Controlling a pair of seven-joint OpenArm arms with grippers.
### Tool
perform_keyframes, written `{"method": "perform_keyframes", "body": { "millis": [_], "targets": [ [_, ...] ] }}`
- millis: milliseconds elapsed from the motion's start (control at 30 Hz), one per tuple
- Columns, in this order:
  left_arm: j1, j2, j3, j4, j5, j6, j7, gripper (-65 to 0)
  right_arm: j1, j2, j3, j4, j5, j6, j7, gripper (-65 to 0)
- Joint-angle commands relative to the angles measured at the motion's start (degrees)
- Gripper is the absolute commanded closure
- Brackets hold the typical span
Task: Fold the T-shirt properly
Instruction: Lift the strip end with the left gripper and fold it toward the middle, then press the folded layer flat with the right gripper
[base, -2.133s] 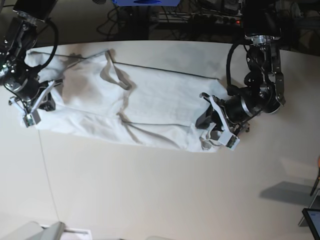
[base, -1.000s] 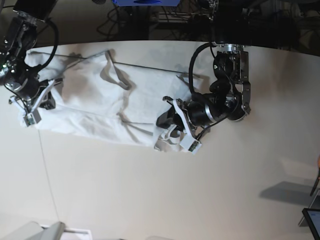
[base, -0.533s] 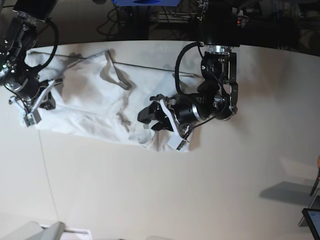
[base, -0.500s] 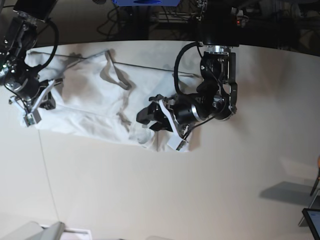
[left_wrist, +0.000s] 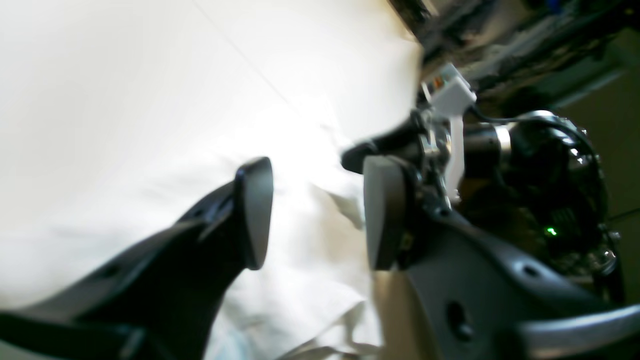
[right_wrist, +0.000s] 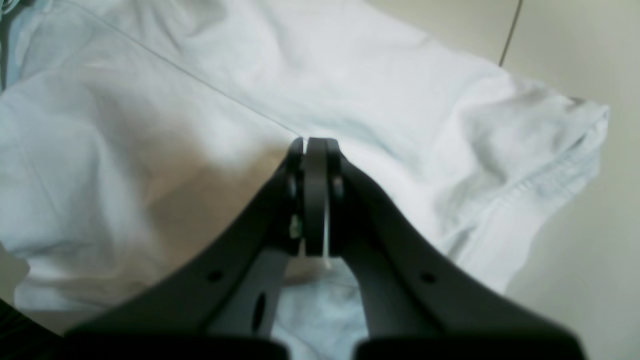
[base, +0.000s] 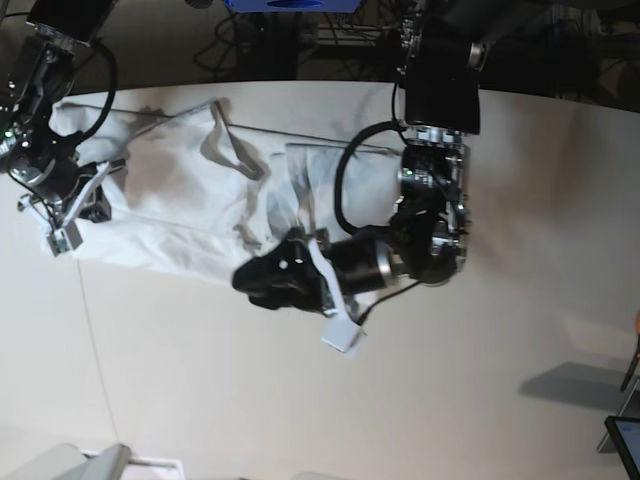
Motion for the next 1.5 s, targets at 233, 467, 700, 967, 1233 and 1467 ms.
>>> {"method": "perform_keyframes", "body": {
  "millis": [233, 467, 700, 967, 1233, 1467],
  "targets": [
    [7.47, -10.92, -9.73, 12.41, 17.11, -0.46, -0.42, 0.0, 1.86, 1.14, -6.48, 5.00, 0.47, 0.12, 1.30, 0.0],
    [15.82, -12.24, -19.13, 19.01, 34.52, -0.55, -0.51, 0.0, 4.32, 0.88, -15.98, 8.52, 0.47, 0.12, 0.77, 0.0],
    [18.72, -14.78, -32.14, 21.21, 46.12, -0.72, -0.60, 0.0, 9.77, -2.55, -25.30, 8.08, 0.64, 0.12, -2.75, 0.0],
    [20.04, -13.20, -32.41, 21.21, 64.06, -0.63, -0.77, 0.0, 13.99, -7.30, -33.91, 3.07, 0.55, 0.12, -2.84, 0.0],
    [20.39, -12.32, -32.06, 21.38, 69.95, -0.63, -4.03, 0.0, 18.65, -13.54, -39.10, -7.39, 0.47, 0.12, -2.40, 0.0],
    [23.20, -12.15, -32.50, 21.29, 69.95, -0.63, -6.75, 0.0, 22.25, -14.16, -38.92, -14.78, 0.55, 0.12, 0.07, 0.0]
  ]
}}
